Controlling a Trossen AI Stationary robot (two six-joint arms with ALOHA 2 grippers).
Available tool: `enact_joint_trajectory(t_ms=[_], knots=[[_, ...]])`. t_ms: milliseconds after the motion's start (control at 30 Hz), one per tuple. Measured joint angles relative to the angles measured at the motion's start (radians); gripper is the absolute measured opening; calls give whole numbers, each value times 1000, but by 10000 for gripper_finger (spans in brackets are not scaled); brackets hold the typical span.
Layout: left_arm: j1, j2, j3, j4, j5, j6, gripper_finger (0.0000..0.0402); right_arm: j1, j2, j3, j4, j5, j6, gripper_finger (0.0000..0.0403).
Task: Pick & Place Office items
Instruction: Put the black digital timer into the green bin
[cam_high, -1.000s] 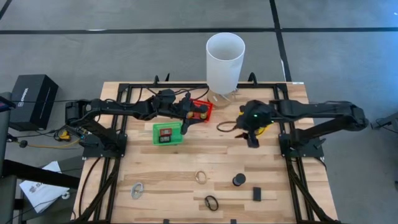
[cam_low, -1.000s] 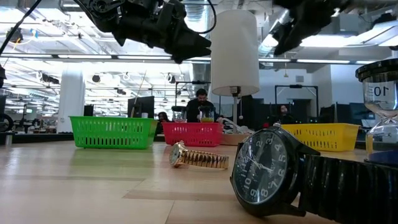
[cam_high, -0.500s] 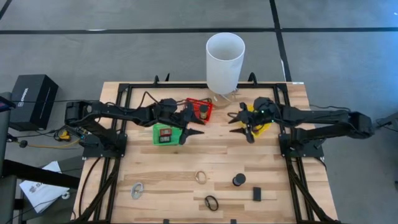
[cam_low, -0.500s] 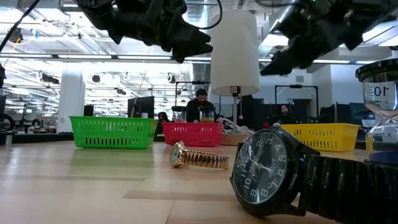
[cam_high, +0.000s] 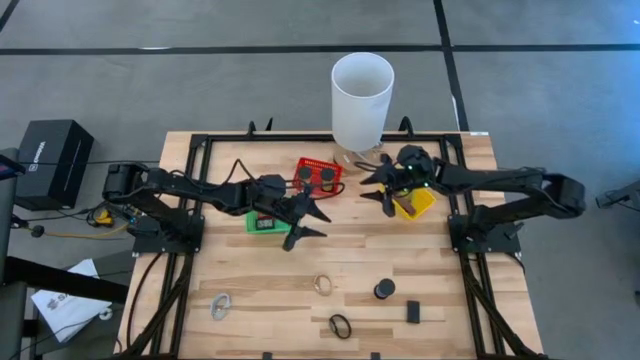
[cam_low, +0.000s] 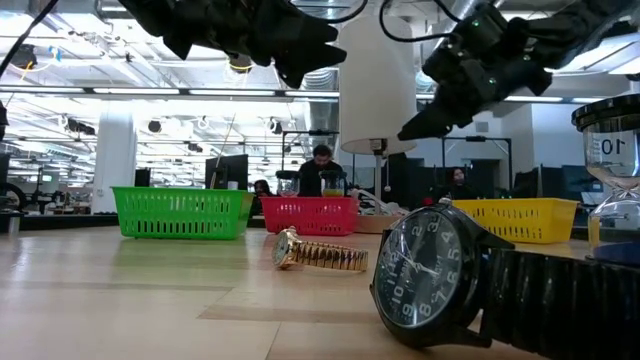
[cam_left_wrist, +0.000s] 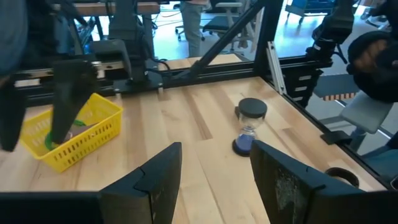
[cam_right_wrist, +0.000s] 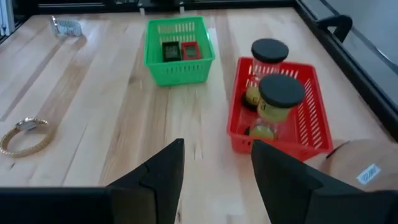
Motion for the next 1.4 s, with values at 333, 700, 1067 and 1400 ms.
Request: enact_joint_trajectory(t_ms=[333,700,1067,1400], knots=[[0,0,0,0,-1,1,186,0,14,156,-194,72,232,177],[0,0,0,-1,-2,1,186,186,-101,259,-649,63,533,177],[0,0,0,0,-2,28,186,450,-239,271,-1059,206,1075,177],[0,-1,0,12,-2,195,186,840,-143,270,-1187,192,1742,177]])
